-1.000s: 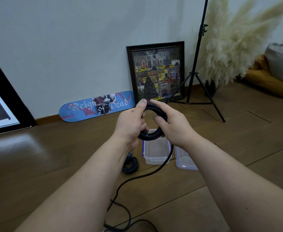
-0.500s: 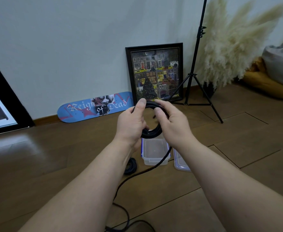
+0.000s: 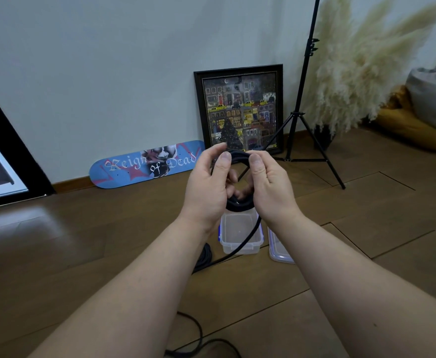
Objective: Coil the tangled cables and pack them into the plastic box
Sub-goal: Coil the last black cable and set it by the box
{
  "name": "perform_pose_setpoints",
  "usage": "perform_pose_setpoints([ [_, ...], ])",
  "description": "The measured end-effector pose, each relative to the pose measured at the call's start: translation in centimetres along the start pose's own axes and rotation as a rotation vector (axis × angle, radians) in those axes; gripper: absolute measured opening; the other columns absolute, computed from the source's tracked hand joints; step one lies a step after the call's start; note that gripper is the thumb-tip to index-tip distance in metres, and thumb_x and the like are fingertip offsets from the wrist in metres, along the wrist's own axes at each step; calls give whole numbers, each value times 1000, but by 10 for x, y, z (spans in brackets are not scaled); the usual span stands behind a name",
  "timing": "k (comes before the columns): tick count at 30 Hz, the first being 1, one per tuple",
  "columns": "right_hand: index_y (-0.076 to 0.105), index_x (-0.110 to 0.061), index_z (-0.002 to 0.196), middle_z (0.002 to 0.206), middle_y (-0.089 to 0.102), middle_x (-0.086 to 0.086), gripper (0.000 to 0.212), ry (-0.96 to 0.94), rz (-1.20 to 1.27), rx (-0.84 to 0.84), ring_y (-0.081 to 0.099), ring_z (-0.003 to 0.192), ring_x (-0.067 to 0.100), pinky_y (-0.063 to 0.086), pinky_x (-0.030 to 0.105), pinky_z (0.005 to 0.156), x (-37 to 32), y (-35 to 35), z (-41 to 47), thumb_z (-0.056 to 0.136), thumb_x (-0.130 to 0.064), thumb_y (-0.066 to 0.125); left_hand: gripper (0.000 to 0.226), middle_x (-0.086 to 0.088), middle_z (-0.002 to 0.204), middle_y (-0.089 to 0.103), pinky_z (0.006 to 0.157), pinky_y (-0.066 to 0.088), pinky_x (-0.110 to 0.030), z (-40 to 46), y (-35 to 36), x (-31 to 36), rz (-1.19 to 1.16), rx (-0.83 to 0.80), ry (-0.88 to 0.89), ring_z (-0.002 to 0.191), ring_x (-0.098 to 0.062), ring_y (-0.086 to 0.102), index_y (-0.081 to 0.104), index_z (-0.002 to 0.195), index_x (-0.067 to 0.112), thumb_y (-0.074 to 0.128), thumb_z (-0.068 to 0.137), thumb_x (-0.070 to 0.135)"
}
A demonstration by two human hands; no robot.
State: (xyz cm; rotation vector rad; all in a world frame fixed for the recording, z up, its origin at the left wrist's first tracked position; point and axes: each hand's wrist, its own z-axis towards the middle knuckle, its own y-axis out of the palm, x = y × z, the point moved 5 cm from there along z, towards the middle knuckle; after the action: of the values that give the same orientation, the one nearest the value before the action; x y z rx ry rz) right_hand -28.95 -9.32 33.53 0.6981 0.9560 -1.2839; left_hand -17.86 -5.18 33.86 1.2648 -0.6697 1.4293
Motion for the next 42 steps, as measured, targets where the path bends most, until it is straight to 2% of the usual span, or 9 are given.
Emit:
perform_pose_setpoints([
  [10,55,-11,103,60,44,-7,25,14,-32,-48,47,42,0,37,16,46,1,1,-1,105,-27,37,26,5,49,44,60,42,-32,-4,-2,2,121,-38,65,47,-11,41,63,112,35,45,103,19],
  [12,56,-17,111,66,50,-5,22,-2,-46,-41,51,49,2,41,19,49,3,1,0,105,-28,38,28,6,49,42,61,40,-34,-3,-2,1,108,-33,55,48,-10,39,62,113,39,44,104,19],
  [16,54,-41,122,75,62,-9,25,-62,-79,-64,64,68,26,52,35,64,4,3,-1,103,-36,38,25,7,47,31,55,32,-32,1,-5,-2,16,54,12,44,-9,28,65,110,26,43,104,18],
  [20,55,-44,116,77,61,-16,22,-84,-78,-90,62,62,25,52,34,61,0,8,-4,103,-33,42,24,7,47,28,50,35,-26,0,-10,-5,-48,132,-47,43,-8,26,65,107,22,42,105,19],
  [24,60,-47,97,74,60,-25,19,-93,-111,25,61,68,20,52,36,66,3,6,-2,97,-41,42,22,8,45,28,47,38,-24,-2,-4,-7,-80,113,-89,41,-7,27,65,106,20,43,105,18],
  [30,63,-32,92,68,52,1,23,-9,-29,64,52,49,22,45,32,48,2,-3,4,103,-26,44,22,6,47,40,62,44,-33,-1,-1,-5,23,-2,-69,46,-10,46,65,108,24,45,104,16],
  [35,64,-25,98,70,51,9,22,36,41,-25,51,48,22,46,28,44,3,-6,10,104,-23,43,23,3,56,42,67,44,-31,-8,5,-5,-206,-147,-211,54,-10,45,56,121,21,39,105,15],
  [39,60,-29,108,84,61,2,18,68,-28,-62,59,66,18,52,44,60,8,3,7,103,-29,42,22,7,49,31,49,41,-21,-2,0,-7,-280,-11,-217,42,-6,32,59,112,15,38,105,13],
  [42,45,-25,131,105,61,2,33,338,84,-252,61,71,14,54,40,60,15,13,-1,101,-40,46,20,4,54,35,45,38,-20,7,-10,-9,-269,150,-176,40,-5,29,61,104,14,41,104,13],
])
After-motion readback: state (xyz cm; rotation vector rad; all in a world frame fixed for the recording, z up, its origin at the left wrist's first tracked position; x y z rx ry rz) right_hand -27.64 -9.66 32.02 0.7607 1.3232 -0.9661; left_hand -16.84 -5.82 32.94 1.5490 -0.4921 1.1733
